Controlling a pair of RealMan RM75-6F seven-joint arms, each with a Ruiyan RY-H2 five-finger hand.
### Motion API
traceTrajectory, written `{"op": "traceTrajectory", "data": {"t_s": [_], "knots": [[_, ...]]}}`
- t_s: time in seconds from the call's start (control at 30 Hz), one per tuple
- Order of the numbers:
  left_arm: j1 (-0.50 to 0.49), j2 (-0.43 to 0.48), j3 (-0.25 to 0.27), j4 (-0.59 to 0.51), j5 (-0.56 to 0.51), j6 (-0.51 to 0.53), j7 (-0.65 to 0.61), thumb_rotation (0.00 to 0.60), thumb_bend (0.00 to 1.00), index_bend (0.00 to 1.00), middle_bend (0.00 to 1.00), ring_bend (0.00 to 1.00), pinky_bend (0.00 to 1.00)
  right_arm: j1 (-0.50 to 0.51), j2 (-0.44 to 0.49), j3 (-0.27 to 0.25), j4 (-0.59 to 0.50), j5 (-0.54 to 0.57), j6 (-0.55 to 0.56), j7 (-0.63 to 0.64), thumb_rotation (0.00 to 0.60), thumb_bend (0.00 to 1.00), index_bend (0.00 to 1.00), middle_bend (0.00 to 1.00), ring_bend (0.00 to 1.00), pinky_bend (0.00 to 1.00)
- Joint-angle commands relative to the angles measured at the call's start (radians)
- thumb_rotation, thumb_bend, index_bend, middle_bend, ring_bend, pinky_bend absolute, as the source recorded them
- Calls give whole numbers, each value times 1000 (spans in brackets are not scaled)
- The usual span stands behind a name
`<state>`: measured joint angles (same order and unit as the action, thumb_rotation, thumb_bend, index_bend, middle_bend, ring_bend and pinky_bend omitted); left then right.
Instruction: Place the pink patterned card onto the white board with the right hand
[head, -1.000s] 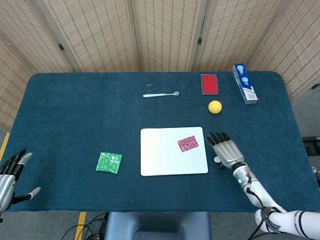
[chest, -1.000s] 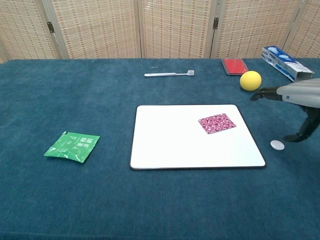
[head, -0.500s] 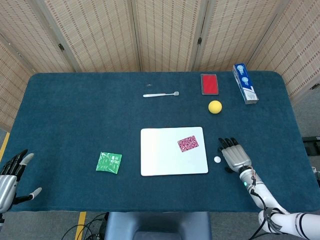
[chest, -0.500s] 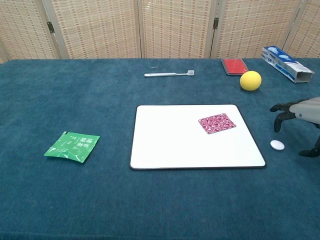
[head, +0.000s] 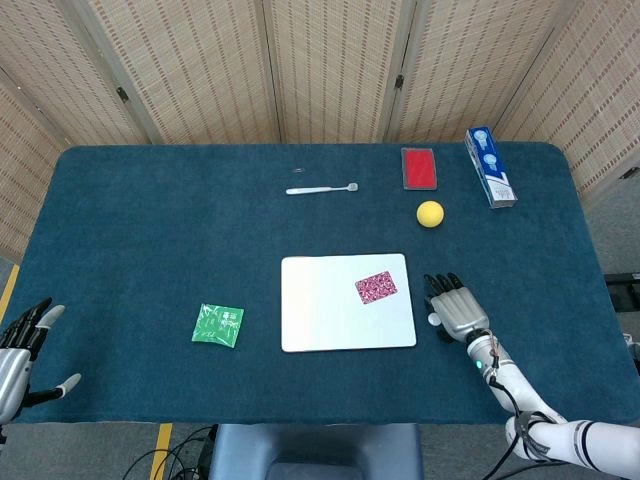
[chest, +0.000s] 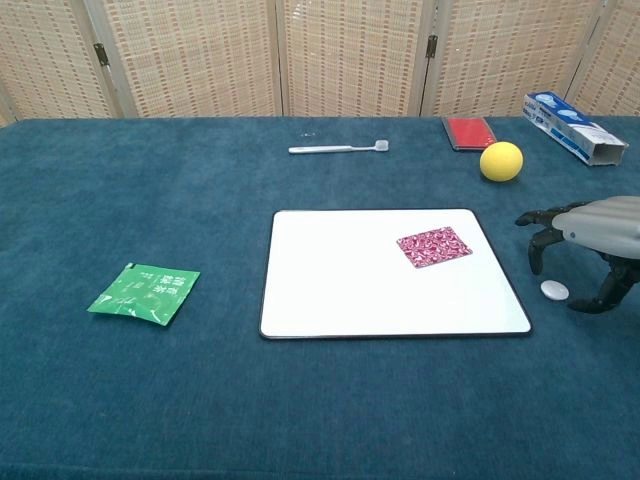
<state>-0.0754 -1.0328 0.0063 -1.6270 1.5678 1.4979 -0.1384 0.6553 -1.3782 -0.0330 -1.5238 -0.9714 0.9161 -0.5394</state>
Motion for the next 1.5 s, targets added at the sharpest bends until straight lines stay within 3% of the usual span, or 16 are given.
{"op": "traceTrajectory", "data": {"t_s": [0.03, 0.43, 0.77, 0.97, 1.17, 1.33, 1.5], "knots": [[0, 0, 0, 0, 0, -1, 1, 600, 211, 0, 0, 0, 151, -4, -5, -1, 8, -5, 1, 3, 600, 208, 378, 8, 0, 0], [-1, 0, -1, 3, -7, -9, 0, 600, 211, 0, 0, 0, 151, -6, -45, 12, 68, -20, -19, 18, 600, 232, 405, 18, 0, 0], [-4, 0, -4, 7, -18, -19, -1, 600, 211, 0, 0, 0, 151, -26, -71, 16, 94, -83, 26, 27, 600, 313, 580, 97, 0, 0], [-5, -2, -3, 5, -18, -23, 3, 600, 210, 0, 0, 0, 151, -41, -31, 31, 31, -113, 71, 29, 600, 327, 602, 105, 0, 0], [-8, -1, -4, 4, -16, -25, -10, 600, 211, 0, 0, 0, 151, -3, -17, 89, -12, -73, 58, -7, 600, 326, 602, 105, 0, 0], [-7, 6, -6, 11, -15, -21, -36, 600, 211, 0, 0, 0, 151, 70, -84, 160, 70, 30, -10, -34, 600, 326, 602, 105, 0, 0], [-1, 14, -7, 19, -18, -11, -61, 600, 211, 0, 0, 0, 151, 126, -148, 185, 145, 77, -67, -44, 600, 324, 602, 105, 0, 0]]}}
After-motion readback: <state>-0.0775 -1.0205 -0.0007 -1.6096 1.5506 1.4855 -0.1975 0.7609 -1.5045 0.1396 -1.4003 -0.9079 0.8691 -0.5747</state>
